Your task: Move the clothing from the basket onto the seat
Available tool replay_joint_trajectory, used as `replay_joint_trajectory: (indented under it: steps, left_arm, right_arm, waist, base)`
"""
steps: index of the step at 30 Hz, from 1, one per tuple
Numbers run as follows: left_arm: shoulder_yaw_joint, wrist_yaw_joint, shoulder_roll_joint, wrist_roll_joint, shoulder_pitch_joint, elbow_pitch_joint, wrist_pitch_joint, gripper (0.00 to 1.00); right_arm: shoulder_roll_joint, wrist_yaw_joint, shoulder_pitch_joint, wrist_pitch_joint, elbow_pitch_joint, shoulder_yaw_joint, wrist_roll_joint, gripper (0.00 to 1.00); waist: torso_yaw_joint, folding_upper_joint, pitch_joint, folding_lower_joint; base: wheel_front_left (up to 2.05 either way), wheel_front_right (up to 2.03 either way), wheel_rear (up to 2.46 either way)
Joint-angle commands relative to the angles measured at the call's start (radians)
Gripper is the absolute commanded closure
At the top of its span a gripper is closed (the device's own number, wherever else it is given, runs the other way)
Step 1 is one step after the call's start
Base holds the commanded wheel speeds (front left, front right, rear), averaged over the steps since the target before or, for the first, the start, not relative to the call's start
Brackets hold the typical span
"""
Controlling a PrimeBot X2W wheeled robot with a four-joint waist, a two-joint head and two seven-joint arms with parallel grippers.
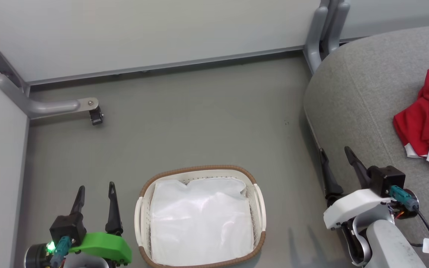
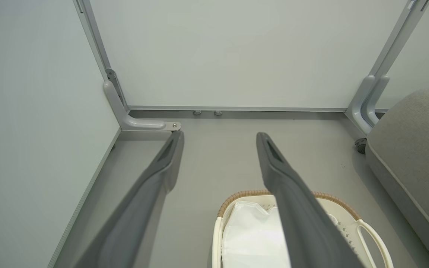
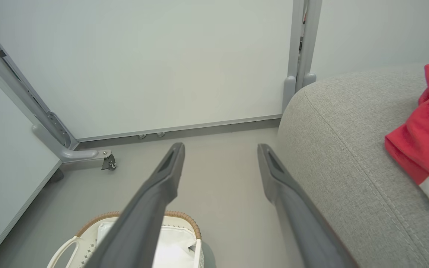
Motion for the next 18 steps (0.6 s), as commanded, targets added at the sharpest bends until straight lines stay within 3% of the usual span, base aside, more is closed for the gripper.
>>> replay_joint_trajectory:
  steps: [1,12,13,18]
  left_arm:
    - [0.003,-0.005,0.002,-0.005,0.020,-0.003,-0.001,0.00]
    - [0.002,-0.012,0.002,-0.026,0.069,-0.009,-0.001,0.00]
    - [0.001,-0.009,0.000,-0.021,0.055,-0.007,0.000,1.00]
    - [0.005,-0.010,-0.005,-0.036,0.058,0.030,0.008,1.00]
  right_arm:
    - [-0.005,-0.001,0.020,-0.002,-0.005,-0.004,0.006,0.00]
    - [-0.005,-0.001,0.068,-0.002,-0.021,-0.014,0.006,0.00]
    - [0.000,0.000,0.059,0.000,-0.018,-0.013,0.007,1.00]
    - [0.007,0.000,0.077,0.007,0.015,-0.016,0.022,1.00]
  waist:
    - [0.001,0.0000,-0.017,0.0000]
    - [0.002,0.0000,-0.065,0.0000]
    - [0.002,0.0000,-0.064,0.0000]
    - [0.003,0.0000,-0.066,0.0000]
  base:
    - [0.00,0.00,0.00]
    - [0.00,0.00,0.00]
    - [0.00,0.00,0.00]
    - [0.00,0.00,0.00]
